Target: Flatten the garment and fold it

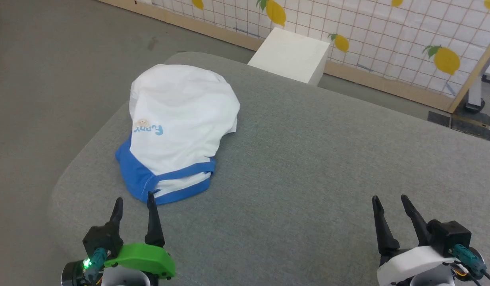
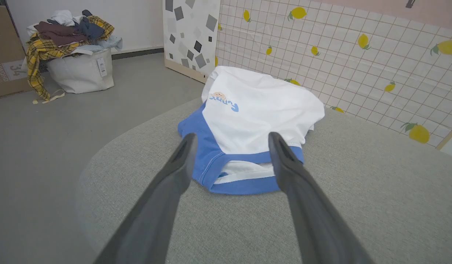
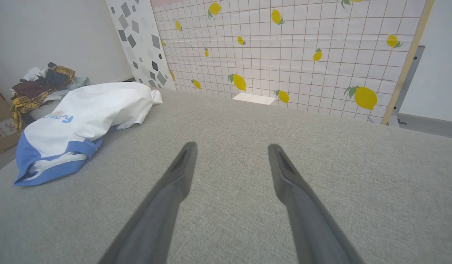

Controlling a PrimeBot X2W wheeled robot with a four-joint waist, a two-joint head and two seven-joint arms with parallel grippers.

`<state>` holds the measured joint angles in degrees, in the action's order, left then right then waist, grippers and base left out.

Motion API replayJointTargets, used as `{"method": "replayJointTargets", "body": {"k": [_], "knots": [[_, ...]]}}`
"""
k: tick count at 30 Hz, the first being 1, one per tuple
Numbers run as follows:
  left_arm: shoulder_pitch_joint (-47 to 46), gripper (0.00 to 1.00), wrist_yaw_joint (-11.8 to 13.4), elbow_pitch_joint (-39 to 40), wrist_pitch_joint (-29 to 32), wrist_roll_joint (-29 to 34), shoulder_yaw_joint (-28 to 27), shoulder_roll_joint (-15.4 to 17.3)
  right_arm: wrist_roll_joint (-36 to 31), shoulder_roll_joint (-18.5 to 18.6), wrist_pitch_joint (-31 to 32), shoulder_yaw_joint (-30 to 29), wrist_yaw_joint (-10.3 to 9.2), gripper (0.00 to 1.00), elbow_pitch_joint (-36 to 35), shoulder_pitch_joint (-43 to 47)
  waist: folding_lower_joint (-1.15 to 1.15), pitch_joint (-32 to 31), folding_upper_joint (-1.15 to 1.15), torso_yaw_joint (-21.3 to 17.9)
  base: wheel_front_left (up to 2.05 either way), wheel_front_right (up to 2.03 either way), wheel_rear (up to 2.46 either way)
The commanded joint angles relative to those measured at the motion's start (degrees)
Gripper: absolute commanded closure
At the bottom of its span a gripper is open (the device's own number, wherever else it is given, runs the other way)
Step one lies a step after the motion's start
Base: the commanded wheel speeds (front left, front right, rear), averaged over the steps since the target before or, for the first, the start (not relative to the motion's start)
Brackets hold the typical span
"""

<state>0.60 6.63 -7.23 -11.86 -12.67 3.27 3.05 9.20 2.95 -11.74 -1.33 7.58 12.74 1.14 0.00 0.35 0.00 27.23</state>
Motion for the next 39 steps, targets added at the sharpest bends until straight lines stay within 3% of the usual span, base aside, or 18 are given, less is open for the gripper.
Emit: {"method": "replayJointTargets", "body": {"k": [1, 22, 30, 35, 39], "knots": [[0.75, 0.00, 0.51, -0.28, -0.68, -0.25, 0.15, -0.14, 0.72, -0.06, -0.79, -0.01, -0.07, 0.00, 0.44, 0.55, 0.00, -0.09, 0.00, 0.70, 0.00, 0.00, 0.00], [1.07, 0.00, 2.16, -1.80, -3.13, 1.48, 1.10, -0.02, -0.84, -0.07, -3.25, 0.50, -0.09, 0.00, 1.10, 1.03, 0.00, 0.14, 0.00, 5.47, 0.00, 0.00, 0.00], [0.73, 0.00, 2.33, -2.47, -3.14, 3.05, 1.42, 0.00, -1.06, -0.07, -3.26, 0.51, -0.09, 0.00, 0.80, 0.58, 0.00, 0.95, 0.00, 4.36, 0.00, 0.00, 0.00], [-2.31, 0.00, 0.54, -4.32, -3.05, 2.58, 2.21, 0.14, -1.65, -0.07, -3.26, 0.36, -0.09, 0.00, 0.49, -0.23, 0.00, 2.56, 0.00, 3.31, 0.00, 0.00, 0.00], [-9.88, 0.00, -2.58, -7.89, 0.92, 1.33, 3.19, 1.17, -2.66, -0.07, -3.00, 0.02, -0.09, 0.00, 0.02, -0.89, 0.00, 4.43, 0.00, 2.65, 0.00, 0.00, 0.00]]}}
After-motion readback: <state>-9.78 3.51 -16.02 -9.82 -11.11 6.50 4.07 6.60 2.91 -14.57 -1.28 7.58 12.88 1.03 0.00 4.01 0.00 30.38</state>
